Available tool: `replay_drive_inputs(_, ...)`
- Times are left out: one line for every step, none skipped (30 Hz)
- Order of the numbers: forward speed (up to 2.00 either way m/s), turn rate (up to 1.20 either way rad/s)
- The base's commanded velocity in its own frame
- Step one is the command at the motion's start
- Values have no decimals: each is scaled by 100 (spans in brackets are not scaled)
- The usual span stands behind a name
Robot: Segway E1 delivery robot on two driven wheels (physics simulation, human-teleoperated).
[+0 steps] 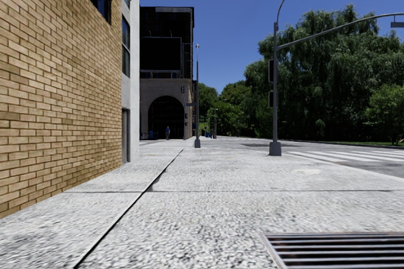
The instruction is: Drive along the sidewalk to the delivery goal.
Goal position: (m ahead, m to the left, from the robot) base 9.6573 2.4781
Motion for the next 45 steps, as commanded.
replay_drive_inputs(200, 0)
replay_drive_inputs(200, 0)
replay_drive_inputs(200, 0)
replay_drive_inputs(200, 0)
replay_drive_inputs(200, 0)
replay_drive_inputs(200, 0)
replay_drive_inputs(200, 0)
replay_drive_inputs(200, 0)
replay_drive_inputs(200, 0)
replay_drive_inputs(200, 0)
replay_drive_inputs(200, 0)
replay_drive_inputs(200, 0)
replay_drive_inputs(200, 0)
replay_drive_inputs(200, 0)
replay_drive_inputs(200, 0)
replay_drive_inputs(200, 0)
replay_drive_inputs(200, 0)
replay_drive_inputs(200, 0)
replay_drive_inputs(200, 0)
replay_drive_inputs(200, 0)
replay_drive_inputs(200, 0)
replay_drive_inputs(200, 0)
replay_drive_inputs(200, 0)
replay_drive_inputs(200, 0)
replay_drive_inputs(200, 0)
replay_drive_inputs(200, 0)
replay_drive_inputs(200, 0)
replay_drive_inputs(200, 0)
replay_drive_inputs(200, 0)
replay_drive_inputs(200, 0)
replay_drive_inputs(200, 0)
replay_drive_inputs(200, 0)
replay_drive_inputs(200, 0)
replay_drive_inputs(200, 0)
replay_drive_inputs(200, 0)
replay_drive_inputs(200, 0)
replay_drive_inputs(200, 0)
replay_drive_inputs(200, 0)
replay_drive_inputs(200, 0)
replay_drive_inputs(200, 0)
replay_drive_inputs(200, 0)
replay_drive_inputs(200, 0)
replay_drive_inputs(200, 0)
replay_drive_inputs(200, 0)
replay_drive_inputs(200, 0)
